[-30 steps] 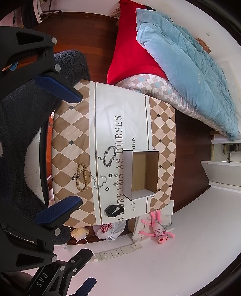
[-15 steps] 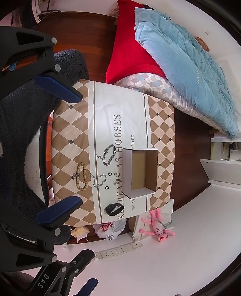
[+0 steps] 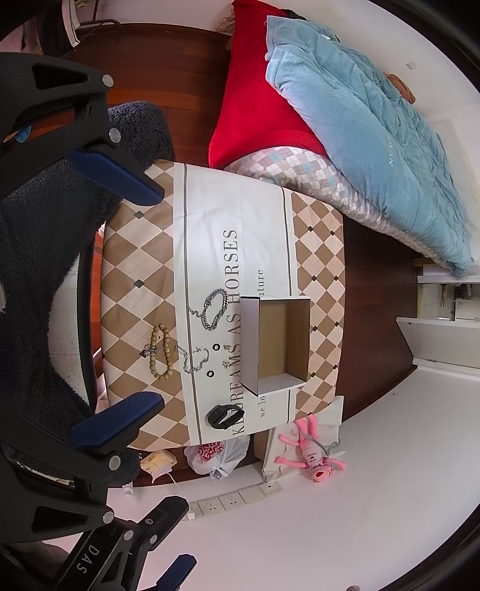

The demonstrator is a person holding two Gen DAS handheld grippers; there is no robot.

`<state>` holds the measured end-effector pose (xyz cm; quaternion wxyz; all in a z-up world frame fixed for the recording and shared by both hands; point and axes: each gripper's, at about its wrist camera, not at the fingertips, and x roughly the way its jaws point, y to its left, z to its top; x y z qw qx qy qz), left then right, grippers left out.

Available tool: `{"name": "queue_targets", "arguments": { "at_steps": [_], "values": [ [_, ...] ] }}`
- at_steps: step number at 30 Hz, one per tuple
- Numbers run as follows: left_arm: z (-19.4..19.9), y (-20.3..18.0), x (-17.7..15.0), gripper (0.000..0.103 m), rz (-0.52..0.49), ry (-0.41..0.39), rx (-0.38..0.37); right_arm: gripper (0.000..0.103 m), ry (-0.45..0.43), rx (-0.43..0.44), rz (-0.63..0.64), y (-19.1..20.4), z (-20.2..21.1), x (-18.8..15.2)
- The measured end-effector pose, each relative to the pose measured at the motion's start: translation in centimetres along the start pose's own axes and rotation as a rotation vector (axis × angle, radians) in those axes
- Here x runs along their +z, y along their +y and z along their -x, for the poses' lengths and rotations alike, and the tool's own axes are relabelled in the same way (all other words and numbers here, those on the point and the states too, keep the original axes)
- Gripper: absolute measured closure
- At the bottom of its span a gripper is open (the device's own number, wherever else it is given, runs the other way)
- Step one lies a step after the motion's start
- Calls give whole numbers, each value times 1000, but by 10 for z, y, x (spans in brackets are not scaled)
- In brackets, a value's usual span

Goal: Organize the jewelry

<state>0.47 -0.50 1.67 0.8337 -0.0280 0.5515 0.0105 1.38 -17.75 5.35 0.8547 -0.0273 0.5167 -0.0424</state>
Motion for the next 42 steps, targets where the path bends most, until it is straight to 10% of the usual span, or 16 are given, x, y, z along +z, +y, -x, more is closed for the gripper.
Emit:
{"name": "queue_targets", "arguments": {
  "at_steps": [17, 34, 42],
  "values": [
    [-45, -3, 12, 0, -42, 1, 56, 0, 31, -16, -51, -11, -32, 2],
    [-230, -26, -28, 1, -92, 329, 12, 19, 271, -34, -121, -38, -212, -46],
    [-260, -35, -42, 21, -84, 367, -45, 31, 318, -2, -152, -43, -243, -64]
  ]
}}
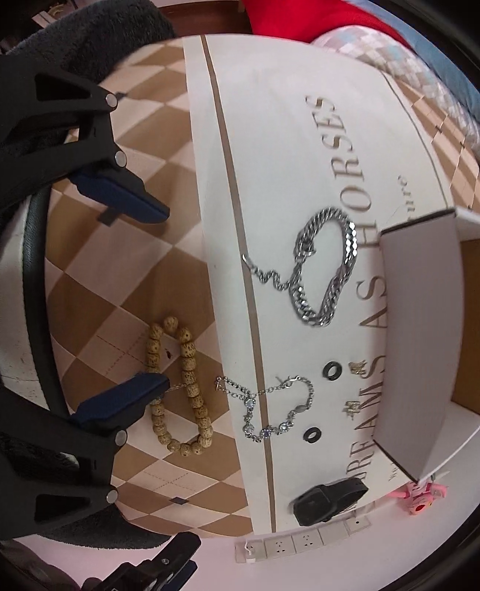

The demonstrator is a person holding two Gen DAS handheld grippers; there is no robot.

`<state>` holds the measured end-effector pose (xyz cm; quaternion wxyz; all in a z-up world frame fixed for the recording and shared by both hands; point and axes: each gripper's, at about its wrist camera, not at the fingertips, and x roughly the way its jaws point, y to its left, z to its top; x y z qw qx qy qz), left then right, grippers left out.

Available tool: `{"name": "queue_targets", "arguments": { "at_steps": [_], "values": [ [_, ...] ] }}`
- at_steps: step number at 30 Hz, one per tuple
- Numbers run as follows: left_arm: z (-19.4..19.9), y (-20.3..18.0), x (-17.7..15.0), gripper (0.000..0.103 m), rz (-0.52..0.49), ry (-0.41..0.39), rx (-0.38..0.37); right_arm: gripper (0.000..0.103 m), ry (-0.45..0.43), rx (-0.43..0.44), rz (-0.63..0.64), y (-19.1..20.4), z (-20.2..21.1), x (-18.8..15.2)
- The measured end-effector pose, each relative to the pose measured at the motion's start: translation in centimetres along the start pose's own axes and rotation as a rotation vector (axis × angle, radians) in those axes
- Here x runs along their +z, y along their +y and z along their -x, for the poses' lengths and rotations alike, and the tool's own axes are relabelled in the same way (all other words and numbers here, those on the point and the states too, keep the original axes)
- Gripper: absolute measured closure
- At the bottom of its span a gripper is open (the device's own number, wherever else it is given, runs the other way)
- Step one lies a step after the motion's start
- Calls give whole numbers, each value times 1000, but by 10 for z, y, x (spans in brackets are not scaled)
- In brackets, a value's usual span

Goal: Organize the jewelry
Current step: 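Grasp the wooden bead bracelet with the left gripper while the right gripper grasps the black smartwatch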

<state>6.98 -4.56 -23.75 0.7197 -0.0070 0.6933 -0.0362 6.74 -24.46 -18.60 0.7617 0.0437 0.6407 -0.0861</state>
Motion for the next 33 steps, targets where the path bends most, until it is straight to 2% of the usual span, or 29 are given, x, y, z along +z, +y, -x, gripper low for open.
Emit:
{"name": "queue_targets", "arguments": {
  "at_steps": [5, 7, 8, 11, 12, 13, 19, 25, 28, 33],
  "values": [
    [-2, -6, -5, 22, -12, -21, 5, 34, 10, 3, 9, 1, -13, -1],
    [0, -8, -8, 35, -20, -30, 24, 35, 15, 2, 12, 2, -17, -2],
    [1, -10, -9, 39, -32, -42, 42, 35, 18, 2, 15, 2, -19, -2],
    [5, -14, -2, 69, -57, -74, 51, 35, 25, 3, 23, 4, -24, -1],
    [7, -15, -2, 87, -65, -79, 48, 35, 27, 2, 25, 5, -25, -1],
    [8, -16, -2, 96, -68, -77, 41, 35, 28, 2, 26, 6, -26, -1],
    [37, 0, 2, 96, -40, -114, 16, 35, 28, 19, 27, 9, -24, 4],
    [78, 21, 8, 96, -13, -240, 41, 35, -39, 66, -1, 9, -3, 28],
    [84, 26, 20, 96, 0, -280, 76, 35, -81, 35, 5, 9, -1, 53],
    [80, 41, 39, 96, 21, -283, 100, 35, -93, -22, 74, 22, -14, 87]
  ]
}}
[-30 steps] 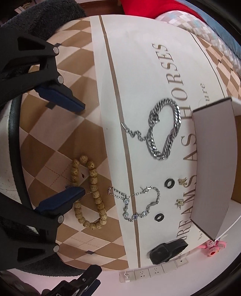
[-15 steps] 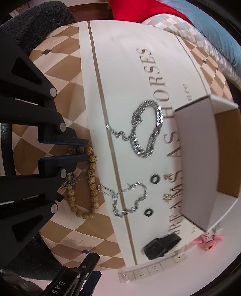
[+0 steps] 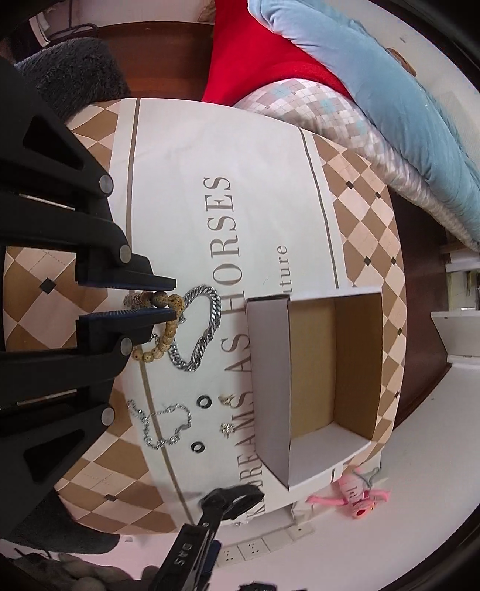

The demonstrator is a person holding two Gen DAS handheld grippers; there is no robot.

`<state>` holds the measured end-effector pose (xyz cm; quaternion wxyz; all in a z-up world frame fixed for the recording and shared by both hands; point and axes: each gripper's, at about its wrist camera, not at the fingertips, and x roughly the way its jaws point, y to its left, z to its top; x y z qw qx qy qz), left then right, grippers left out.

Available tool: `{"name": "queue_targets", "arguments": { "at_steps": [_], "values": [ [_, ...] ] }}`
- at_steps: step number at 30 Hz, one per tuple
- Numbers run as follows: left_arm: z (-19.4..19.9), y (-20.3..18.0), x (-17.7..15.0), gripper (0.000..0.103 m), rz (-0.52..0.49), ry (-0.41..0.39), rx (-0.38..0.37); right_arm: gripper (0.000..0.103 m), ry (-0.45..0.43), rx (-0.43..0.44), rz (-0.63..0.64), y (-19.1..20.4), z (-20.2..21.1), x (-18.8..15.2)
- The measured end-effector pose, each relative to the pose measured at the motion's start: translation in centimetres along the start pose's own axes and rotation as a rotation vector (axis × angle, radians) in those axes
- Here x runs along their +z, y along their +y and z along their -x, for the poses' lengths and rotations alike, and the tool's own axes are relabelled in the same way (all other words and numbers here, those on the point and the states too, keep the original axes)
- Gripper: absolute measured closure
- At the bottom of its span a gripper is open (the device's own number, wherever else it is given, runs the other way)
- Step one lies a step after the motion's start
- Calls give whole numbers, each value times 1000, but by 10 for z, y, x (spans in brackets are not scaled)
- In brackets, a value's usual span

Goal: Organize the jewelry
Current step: 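Grasp the wooden bead bracelet with the left gripper while the right gripper grasps the black smartwatch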

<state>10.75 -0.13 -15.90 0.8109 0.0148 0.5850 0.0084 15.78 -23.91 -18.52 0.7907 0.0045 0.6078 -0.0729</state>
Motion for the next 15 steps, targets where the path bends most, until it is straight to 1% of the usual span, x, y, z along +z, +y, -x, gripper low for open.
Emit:
{"name": "queue_targets", "arguments": {
  "at_steps": [2, 3, 5, 6, 8, 11, 15],
  "values": [
    [-4, 2, -1, 96, 0, 1, 7, 37, 5, -16, 35, 5, -7, 10],
    [-5, -1, -2, 96, -1, 2, 9, 45, 13, -28, 59, 11, -12, 12],
    [-6, -1, -1, 96, -4, 2, 16, 55, 34, -31, 102, 20, -21, 16],
    [-6, -2, 0, 96, -7, 3, 17, 72, 36, -51, 126, 25, -24, 16],
    [-6, -1, 0, 96, -10, 5, 13, 88, 55, -33, 151, 30, -31, 16],
    [-2, 0, 0, 96, -12, 8, -6, 90, 40, -13, 153, 33, -32, 13],
    [17, 2, 2, 96, -1, -3, -57, 90, 25, 75, 93, 31, -20, 6]
  ]
}}
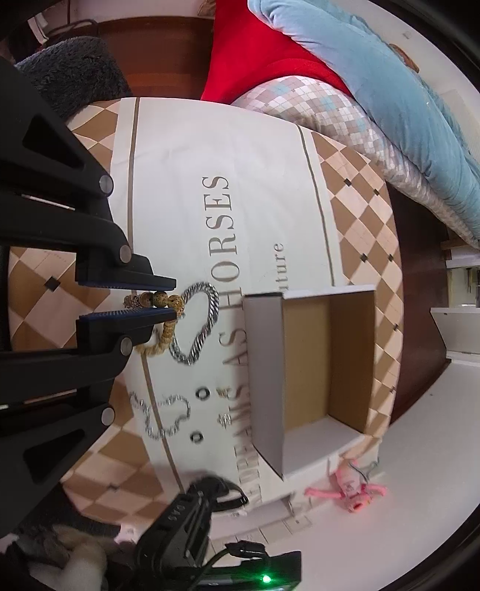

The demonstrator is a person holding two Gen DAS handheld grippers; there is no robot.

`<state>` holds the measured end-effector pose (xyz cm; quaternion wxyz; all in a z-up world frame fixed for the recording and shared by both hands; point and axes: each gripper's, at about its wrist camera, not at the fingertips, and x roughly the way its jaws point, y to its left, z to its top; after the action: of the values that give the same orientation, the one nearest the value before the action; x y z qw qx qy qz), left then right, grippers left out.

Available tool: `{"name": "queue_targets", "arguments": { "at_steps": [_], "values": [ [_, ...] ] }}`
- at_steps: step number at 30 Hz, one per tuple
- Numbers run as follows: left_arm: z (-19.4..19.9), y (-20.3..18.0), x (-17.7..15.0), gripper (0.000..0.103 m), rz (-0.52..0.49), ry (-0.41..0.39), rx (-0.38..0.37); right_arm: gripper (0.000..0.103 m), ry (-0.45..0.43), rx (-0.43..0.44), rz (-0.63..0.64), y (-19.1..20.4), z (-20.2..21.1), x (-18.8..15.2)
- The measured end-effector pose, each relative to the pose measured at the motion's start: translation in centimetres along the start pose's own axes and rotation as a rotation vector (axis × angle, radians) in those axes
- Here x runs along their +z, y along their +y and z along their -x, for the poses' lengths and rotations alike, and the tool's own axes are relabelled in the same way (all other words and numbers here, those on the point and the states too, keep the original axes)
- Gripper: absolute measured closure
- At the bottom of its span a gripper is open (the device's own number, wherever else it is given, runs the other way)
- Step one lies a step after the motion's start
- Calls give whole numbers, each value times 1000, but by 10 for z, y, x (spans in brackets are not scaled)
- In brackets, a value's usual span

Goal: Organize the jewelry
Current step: 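Grasp the wooden bead bracelet with the left gripper while the right gripper grasps the black smartwatch, then carry the bead bracelet and smartwatch into the white box and open both grippers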

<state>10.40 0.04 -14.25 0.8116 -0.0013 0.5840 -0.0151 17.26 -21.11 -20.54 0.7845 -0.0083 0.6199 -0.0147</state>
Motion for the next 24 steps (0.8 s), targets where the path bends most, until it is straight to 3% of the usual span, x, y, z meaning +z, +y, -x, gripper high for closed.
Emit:
{"name": "queue_targets", "arguments": {
  "at_steps": [6, 12, 15, 20, 24],
  "values": [
    [49, -5, 20, 96, -1, -69, -83, 90, -63, 158, -57, 3, 44, -8],
    [82, -15, 66, 96, -26, -163, -116, 90, -137, 311, -72, 6, 95, 16],
    [80, -17, 94, 96, -19, -174, -140, 90, -144, 360, -66, 12, 101, 41],
    [53, -20, 136, 96, -16, -124, -175, 90, -99, 411, -68, 22, 84, 82],
    [29, -23, 155, 96, -10, -77, -192, 90, -64, 402, -41, 33, 65, 102]
  ]
}}
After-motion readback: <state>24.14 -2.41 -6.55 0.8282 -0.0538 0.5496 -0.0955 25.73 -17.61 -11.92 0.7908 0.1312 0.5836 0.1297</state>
